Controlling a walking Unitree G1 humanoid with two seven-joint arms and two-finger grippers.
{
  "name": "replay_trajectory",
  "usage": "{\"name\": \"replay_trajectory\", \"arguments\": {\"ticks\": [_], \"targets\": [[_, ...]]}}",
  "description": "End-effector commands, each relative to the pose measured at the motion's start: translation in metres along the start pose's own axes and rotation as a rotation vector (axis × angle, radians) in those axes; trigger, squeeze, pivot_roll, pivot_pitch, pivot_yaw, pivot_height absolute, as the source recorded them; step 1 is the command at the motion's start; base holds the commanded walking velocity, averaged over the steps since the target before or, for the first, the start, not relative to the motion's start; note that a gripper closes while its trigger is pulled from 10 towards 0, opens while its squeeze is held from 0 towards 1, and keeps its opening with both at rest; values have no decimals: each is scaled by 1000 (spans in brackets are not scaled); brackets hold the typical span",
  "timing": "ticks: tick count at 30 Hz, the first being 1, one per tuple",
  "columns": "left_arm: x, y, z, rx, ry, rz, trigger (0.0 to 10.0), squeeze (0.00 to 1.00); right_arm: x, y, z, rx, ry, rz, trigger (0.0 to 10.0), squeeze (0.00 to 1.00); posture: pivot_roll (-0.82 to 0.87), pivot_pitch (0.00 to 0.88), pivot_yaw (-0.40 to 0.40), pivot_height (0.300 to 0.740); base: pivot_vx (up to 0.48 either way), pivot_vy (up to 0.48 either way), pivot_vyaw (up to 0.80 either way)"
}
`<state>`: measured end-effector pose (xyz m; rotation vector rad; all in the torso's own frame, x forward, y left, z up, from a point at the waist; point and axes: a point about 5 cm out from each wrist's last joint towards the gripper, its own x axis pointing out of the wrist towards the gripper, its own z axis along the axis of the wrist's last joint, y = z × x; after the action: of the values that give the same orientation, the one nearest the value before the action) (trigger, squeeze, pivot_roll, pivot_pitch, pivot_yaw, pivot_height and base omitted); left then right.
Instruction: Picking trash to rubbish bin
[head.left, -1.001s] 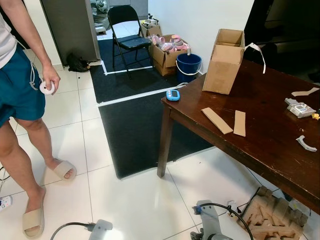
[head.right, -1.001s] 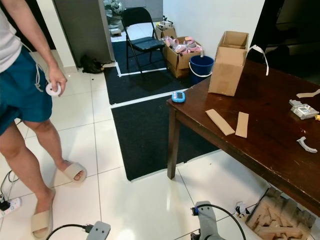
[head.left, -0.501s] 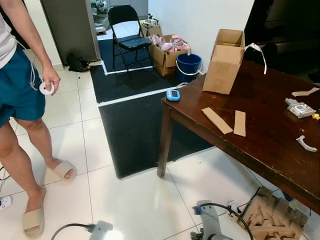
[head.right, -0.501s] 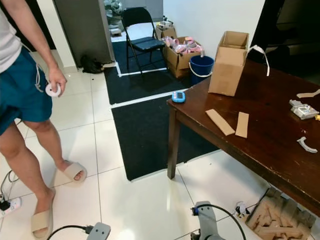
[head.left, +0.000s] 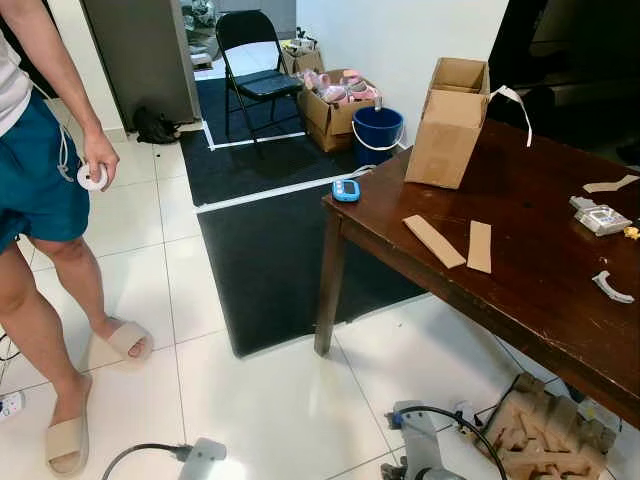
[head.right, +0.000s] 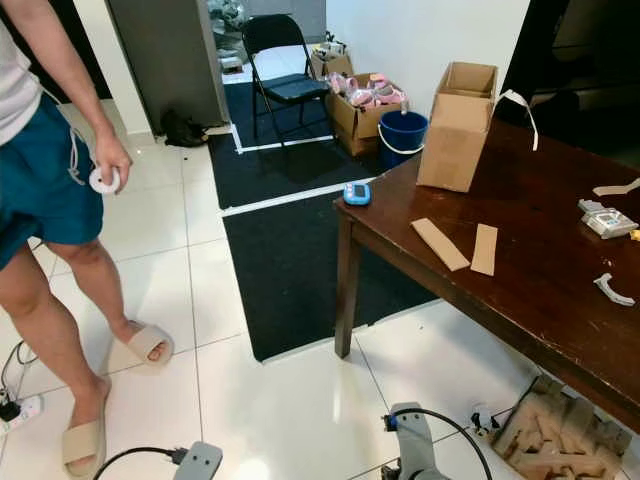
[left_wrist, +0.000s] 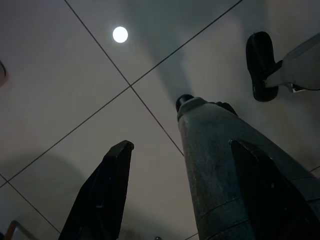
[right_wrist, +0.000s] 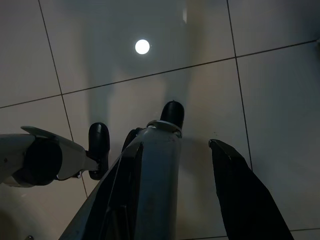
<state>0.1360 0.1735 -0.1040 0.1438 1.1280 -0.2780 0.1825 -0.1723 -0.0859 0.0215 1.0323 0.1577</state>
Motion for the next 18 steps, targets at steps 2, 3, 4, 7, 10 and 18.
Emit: {"name": "replay_trajectory", "arguments": {"ticks": [2, 3, 4, 7, 10, 18], "targets": [[-1, 5, -1, 21, 5, 8, 10000, 0, 0, 1, -3, 3, 8, 0, 10000, 0, 13, 10, 11, 740, 0, 0, 0], [-1, 5, -1, 21, 5, 8, 10000, 0, 0, 1, -3, 3, 8, 0, 10000, 0, 13, 10, 11, 740, 0, 0, 0], [-1, 5, 0, 20, 4, 9, 10000, 0, 0, 1, -3, 4, 8, 0, 10000, 0, 13, 10, 11, 740, 0, 0, 0], [-1, 4, 2, 20, 0, 7, 10000, 0, 0, 2, -3, 7, 7, 1, 10000, 0, 13, 10, 11, 740, 0, 0, 0], [0, 4, 3, 20, -1, 7, 10000, 0, 0, 2, -3, 9, 7, 2, 10000, 0, 13, 6, 16, 740, 0, 0, 0], [-1, 5, 4, 21, -5, 9, 10000, 0, 0, 2, -2, 13, 5, 1, 10000, 0, 13, 7, 18, 740, 0, 0, 0]]}}
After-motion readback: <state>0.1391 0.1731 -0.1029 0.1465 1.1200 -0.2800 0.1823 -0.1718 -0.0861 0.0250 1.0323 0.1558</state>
